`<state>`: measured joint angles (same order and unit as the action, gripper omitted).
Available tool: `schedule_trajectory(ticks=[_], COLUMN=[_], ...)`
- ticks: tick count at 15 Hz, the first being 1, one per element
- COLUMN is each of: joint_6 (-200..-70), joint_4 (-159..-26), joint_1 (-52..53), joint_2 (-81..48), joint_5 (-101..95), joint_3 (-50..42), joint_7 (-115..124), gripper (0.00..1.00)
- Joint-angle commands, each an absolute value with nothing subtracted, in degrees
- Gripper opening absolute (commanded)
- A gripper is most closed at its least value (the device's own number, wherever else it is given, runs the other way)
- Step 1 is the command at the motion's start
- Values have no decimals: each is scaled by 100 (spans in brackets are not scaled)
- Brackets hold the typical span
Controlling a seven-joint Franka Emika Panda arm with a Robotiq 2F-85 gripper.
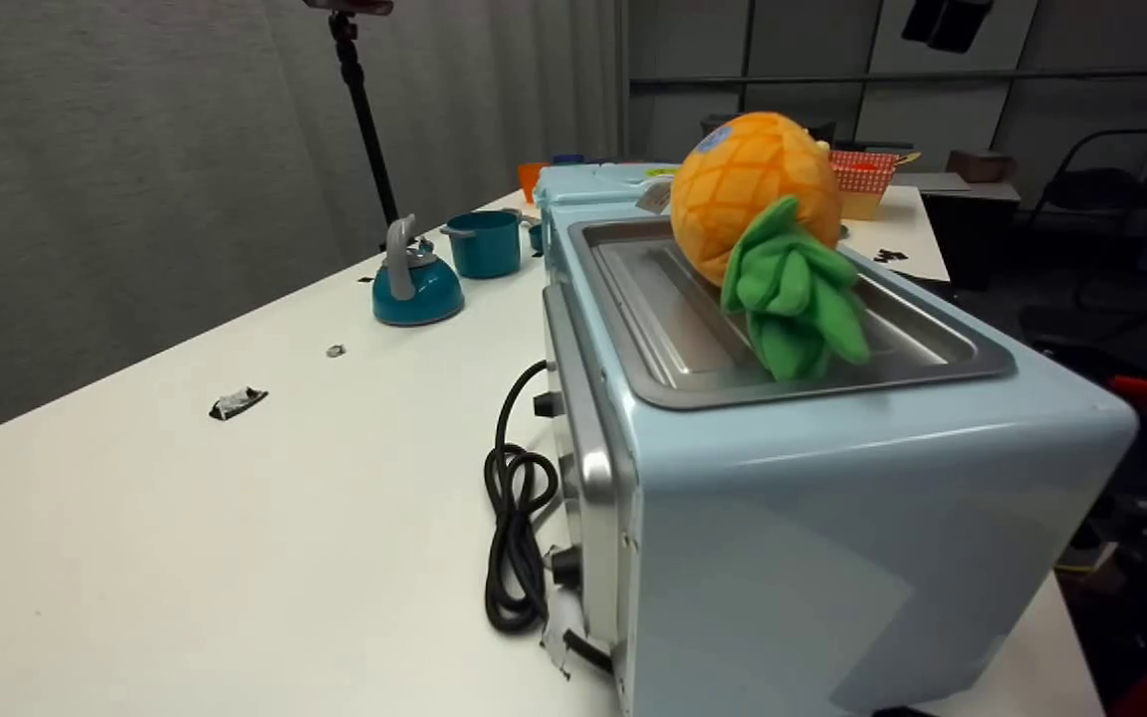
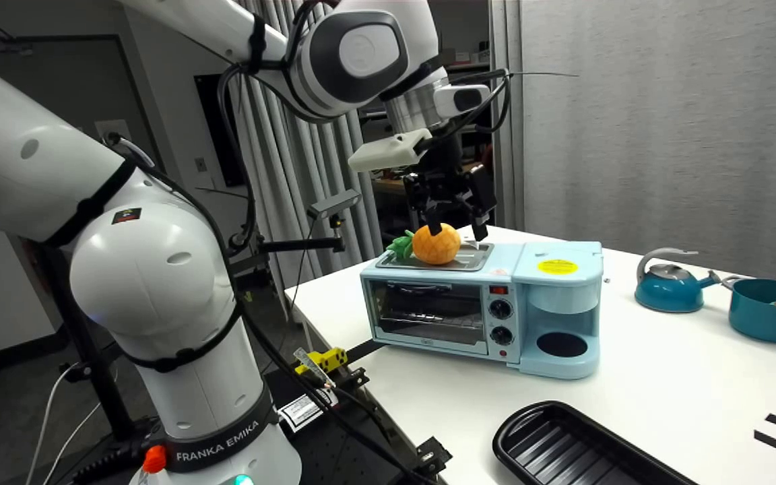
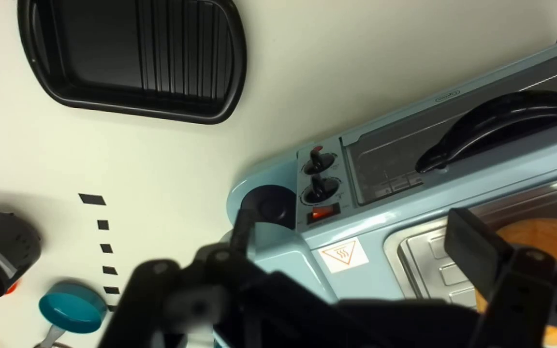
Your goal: Press the button on the top right side of the breakfast maker
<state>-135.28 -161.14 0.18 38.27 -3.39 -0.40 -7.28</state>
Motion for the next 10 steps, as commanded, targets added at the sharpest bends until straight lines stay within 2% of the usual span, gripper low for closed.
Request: schedule_trajectory(ticks=[1,10], joint_6=[-13505,-13031], joint_4=[-16103,-15659], joint_1=[48,5], joint_2=[3832,3325], joint_5=[-366,-347], joint_3=[-70,-83], joint_7=[-707,-643], gripper=[100,100])
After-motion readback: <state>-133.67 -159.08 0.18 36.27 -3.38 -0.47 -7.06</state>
